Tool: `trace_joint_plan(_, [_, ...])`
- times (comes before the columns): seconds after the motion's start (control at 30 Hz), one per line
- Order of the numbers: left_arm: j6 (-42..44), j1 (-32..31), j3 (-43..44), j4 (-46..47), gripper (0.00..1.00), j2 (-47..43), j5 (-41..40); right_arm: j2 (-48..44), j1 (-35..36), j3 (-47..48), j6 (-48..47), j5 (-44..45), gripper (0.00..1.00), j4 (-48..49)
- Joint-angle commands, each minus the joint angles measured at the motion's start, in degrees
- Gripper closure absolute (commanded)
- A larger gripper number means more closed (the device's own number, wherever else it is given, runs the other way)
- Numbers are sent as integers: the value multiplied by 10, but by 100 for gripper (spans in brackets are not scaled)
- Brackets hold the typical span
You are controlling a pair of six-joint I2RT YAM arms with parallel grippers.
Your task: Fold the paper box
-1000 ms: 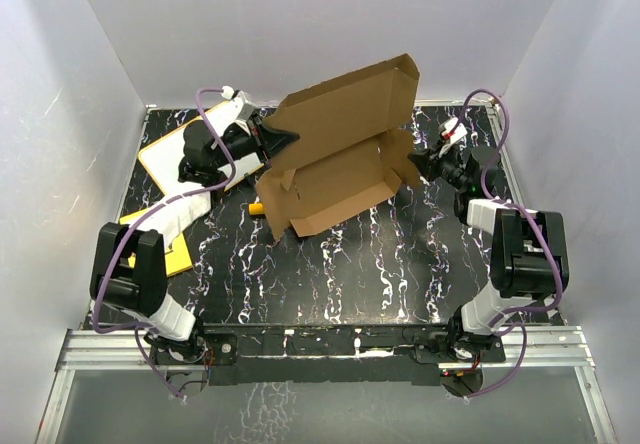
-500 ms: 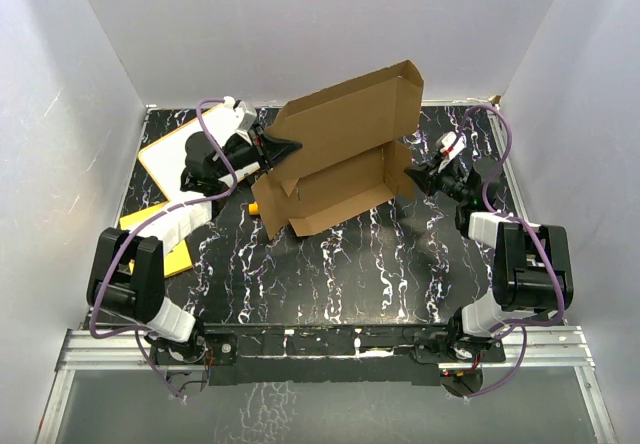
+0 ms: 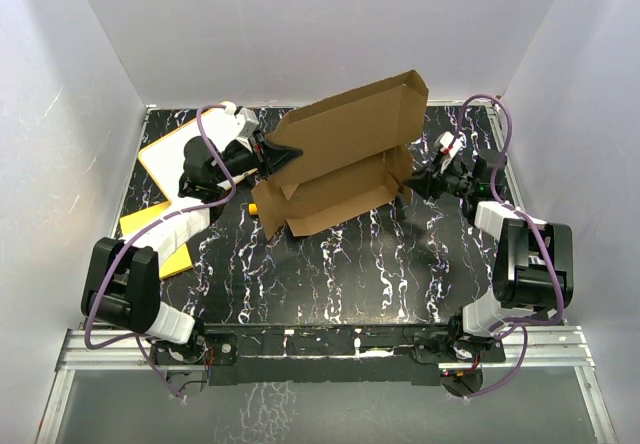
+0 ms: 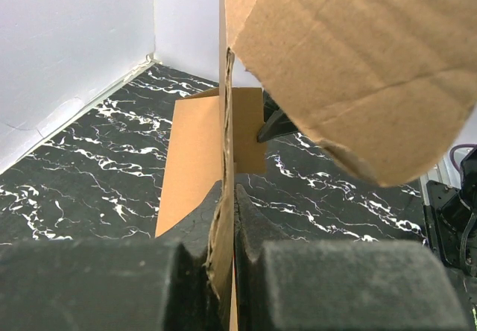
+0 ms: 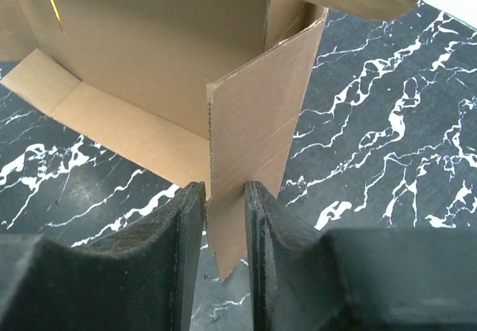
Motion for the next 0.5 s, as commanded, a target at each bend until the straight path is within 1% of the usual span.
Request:
trace_joint_plan(0.0, [28, -3, -12, -30, 100, -27, 21, 0, -27, 41, -64, -67, 64, -70])
trace_joint_plan(0.13, [29, -3, -11, -31, 100, -28, 19, -4, -46, 61, -106, -96, 53, -119])
trace_joint_plan(0.2, [30, -3, -11, -31, 100, -28, 18, -7, -56, 74, -141, -109, 48, -159])
trace_joint_plan(0.3, [30, -3, -11, -32, 100, -29, 18, -13, -73, 103, -226, -124, 36, -255])
trace_joint_plan(0.4, [34, -3, -11, -35, 100, -30, 18, -18, -93, 141, -301, -138, 28, -342])
trace_joint_plan(0.47, [35, -3, -10, -37, 100, -30, 19, -19, -107, 172, -333, -147, 24, -386])
